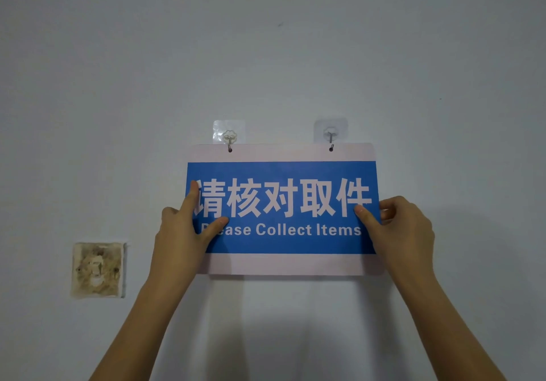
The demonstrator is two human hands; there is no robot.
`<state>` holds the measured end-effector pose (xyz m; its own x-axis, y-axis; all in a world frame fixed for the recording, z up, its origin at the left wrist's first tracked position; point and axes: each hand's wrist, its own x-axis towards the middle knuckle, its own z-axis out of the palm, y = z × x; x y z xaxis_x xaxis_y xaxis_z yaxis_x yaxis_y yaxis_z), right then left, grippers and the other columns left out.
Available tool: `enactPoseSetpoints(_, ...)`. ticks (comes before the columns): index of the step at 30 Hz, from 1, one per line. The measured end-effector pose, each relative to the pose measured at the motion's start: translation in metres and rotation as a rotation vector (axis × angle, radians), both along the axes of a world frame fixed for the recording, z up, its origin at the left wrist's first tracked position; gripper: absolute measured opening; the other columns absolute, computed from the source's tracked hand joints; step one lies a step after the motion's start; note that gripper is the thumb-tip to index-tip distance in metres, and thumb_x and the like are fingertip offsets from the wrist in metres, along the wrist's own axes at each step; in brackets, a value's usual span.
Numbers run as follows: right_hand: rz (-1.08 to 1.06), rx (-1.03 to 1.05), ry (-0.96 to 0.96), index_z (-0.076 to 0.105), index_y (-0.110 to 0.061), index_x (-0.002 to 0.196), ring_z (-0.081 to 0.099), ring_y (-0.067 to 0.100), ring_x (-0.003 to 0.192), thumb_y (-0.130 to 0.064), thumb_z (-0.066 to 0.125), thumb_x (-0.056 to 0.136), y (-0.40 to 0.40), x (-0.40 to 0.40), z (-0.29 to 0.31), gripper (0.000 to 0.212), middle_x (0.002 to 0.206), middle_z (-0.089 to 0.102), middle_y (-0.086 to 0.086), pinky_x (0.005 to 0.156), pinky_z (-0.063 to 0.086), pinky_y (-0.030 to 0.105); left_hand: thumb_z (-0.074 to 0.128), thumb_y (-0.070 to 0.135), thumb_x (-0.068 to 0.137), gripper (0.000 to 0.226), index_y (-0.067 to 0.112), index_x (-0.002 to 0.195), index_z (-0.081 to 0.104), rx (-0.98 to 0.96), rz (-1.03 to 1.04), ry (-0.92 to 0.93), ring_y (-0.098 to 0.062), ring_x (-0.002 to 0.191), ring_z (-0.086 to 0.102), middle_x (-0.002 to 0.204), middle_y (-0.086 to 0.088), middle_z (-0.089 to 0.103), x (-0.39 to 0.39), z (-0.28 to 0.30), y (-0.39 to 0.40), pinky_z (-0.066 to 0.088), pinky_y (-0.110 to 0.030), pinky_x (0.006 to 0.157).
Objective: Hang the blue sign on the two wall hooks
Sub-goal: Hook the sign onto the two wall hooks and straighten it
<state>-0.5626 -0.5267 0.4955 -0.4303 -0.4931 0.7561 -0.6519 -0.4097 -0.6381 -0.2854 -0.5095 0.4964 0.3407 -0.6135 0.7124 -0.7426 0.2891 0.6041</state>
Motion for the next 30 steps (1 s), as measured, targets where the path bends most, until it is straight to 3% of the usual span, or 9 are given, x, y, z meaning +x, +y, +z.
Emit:
enactPoseSetpoints(5, 0.040, -0.023, -0.049, 0.060, -0.007, 0.096, 0.052, 0.016, 0.073, -0.040, 0.068, 0.077, 0.003, 0.002, -0.001, 0.039, 0.083, 0.057, -0.001, 0.063, 0.034, 0.025, 0.059, 0.041, 0.083, 0.080, 0.025, 0.147, 0.014, 0.014, 0.124, -0.119, -0.034, 0.100, 0.055, 0.116, -0.019, 0.045, -0.005, 0.005, 0.005, 0.048, -0.040, 0.083)
enactPoseSetpoints(10, 0.038, -0.029, -0.057, 0.059, -0.007, 0.097, 0.052, 0.016, 0.073, -0.040, 0.068, 0.077, 0.003, 0.003, -0.001, 0.040, 0.083, 0.057, -0.001, 0.066, 0.035, 0.025, 0.059, 0.042, 0.083, 0.080, 0.023, 0.147, 0.015, 0.018, 0.182, -0.152, -0.035, 0.106, 0.051, 0.116, -0.018, 0.046, -0.008, 0.005, -0.001, 0.047, -0.041, 0.084)
enactPoseSetpoints(17, 0.015, -0.041, -0.040, 0.052, -0.012, 0.087, 0.052, 0.017, 0.073, -0.038, 0.068, 0.077, 0.001, 0.003, 0.000, 0.032, 0.084, 0.057, 0.000, 0.065, 0.036, 0.026, 0.059, 0.040, 0.084, 0.078, 0.021, 0.147, 0.017, 0.005, 0.185, -0.141, -0.035, 0.107, 0.050, 0.118, -0.017, 0.047, -0.010, 0.003, -0.003, 0.047, -0.042, 0.084)
enactPoseSetpoints(20, -0.004, -0.037, -0.021, 0.047, -0.014, 0.085, 0.051, 0.017, 0.074, -0.039, 0.067, 0.078, 0.000, 0.004, 0.000, 0.033, 0.086, 0.056, 0.001, 0.054, 0.032, 0.023, 0.059, 0.040, 0.084, 0.078, 0.021, 0.147, 0.018, 0.003, 0.186, -0.141, -0.035, 0.107, 0.050, 0.118, -0.018, 0.046, -0.011, 0.002, -0.002, 0.048, -0.042, 0.084)
enactPoseSetpoints(23, -0.011, -0.035, -0.014, 0.047, -0.013, 0.085, 0.050, 0.017, 0.074, -0.039, 0.066, 0.078, -0.002, 0.004, -0.001, 0.033, 0.088, 0.055, 0.002, 0.054, 0.031, 0.023, 0.059, 0.039, 0.084, 0.078, 0.021, 0.147, 0.016, 0.028, 0.190, -0.134, -0.034, 0.110, 0.050, 0.121, -0.019, 0.044, -0.014, 0.003, -0.001, 0.049, -0.042, 0.087)
enactPoseSetpoints(30, -0.026, -0.025, 0.005, 0.045, -0.012, 0.084, 0.049, 0.017, 0.073, -0.037, 0.065, 0.080, -0.004, 0.005, -0.001, 0.032, 0.088, 0.055, 0.004, 0.052, 0.026, 0.013, 0.057, 0.039, 0.085, 0.080, 0.024, 0.148, 0.010, 0.073, 0.200, -0.129, -0.033, 0.113, 0.047, 0.122, -0.021, 0.041, -0.015, 0.002, 0.002, 0.048, -0.040, 0.089)
